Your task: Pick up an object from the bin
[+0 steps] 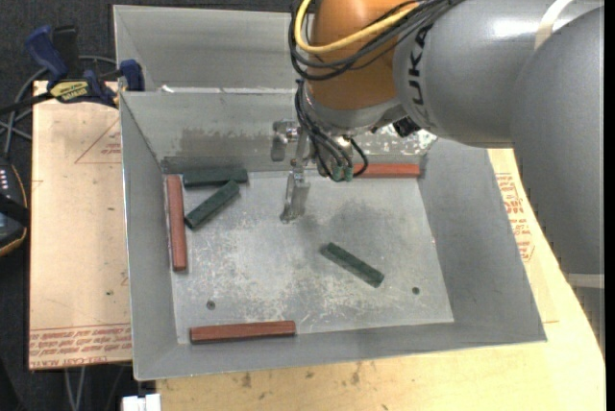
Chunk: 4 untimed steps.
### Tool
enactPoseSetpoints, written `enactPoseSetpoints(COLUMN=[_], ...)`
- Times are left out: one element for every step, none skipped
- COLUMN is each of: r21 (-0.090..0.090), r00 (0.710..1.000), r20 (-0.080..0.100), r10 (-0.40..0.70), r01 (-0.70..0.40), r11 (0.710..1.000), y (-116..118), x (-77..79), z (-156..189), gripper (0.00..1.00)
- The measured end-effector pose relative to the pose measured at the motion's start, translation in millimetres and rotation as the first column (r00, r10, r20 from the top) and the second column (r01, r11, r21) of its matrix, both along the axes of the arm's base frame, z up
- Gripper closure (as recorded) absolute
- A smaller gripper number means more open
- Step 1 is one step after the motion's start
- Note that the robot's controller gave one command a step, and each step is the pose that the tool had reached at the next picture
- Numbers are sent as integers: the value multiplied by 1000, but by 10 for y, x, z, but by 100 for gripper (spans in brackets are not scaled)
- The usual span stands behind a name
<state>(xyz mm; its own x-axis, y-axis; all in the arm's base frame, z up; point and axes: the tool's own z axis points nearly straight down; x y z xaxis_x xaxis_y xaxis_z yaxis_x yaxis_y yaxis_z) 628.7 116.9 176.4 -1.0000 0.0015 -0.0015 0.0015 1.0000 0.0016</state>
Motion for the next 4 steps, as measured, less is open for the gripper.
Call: enactPoseSetpoints(r21=[2, 2, 2, -1], r00=[976, 982, 982, 933], r20=[2, 3, 8, 12], r10=[218, 189, 187, 359], r01=[-218, -189, -187, -359], r11=[976, 982, 982, 933], y=[948, 1021, 1021, 1085], x=[168, 137, 161, 256], z=[-366, -1085, -1027, 231], gripper=[0, 0, 100, 100])
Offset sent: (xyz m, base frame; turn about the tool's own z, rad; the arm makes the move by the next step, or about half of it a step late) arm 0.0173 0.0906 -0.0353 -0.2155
